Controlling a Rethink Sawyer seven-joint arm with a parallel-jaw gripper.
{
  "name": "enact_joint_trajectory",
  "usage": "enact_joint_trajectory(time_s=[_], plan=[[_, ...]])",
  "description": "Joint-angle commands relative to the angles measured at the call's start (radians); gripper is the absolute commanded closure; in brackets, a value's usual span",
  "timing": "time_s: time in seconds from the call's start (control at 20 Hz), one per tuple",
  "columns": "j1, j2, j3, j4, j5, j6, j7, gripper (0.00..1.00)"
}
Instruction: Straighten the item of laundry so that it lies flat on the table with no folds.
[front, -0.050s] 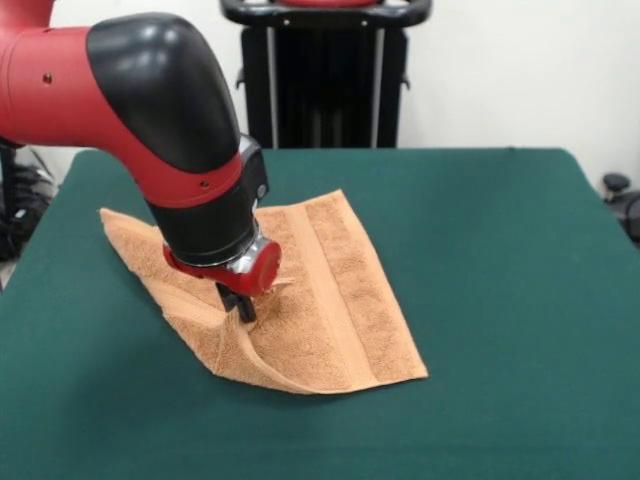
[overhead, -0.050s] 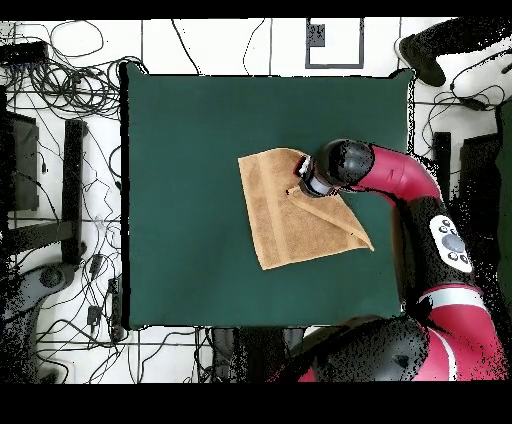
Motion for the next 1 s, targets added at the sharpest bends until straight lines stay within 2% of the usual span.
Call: enact_joint_trajectory(time_s=[0.05,0.4,0.65,1.0], plan=[[0.034,0.024,0.104,-0.027,-0.037,0.090,-0.250,1.00],[0.045,0.032,0.092,-0.089,-0.047,0.131,-0.253,1.00],[0.047,0.063,0.101,-0.199,-0.059,0.220,-0.299,1.00],[0.052,0.096,0.110,-0.279,-0.073,0.279,-0.306,1.00]])
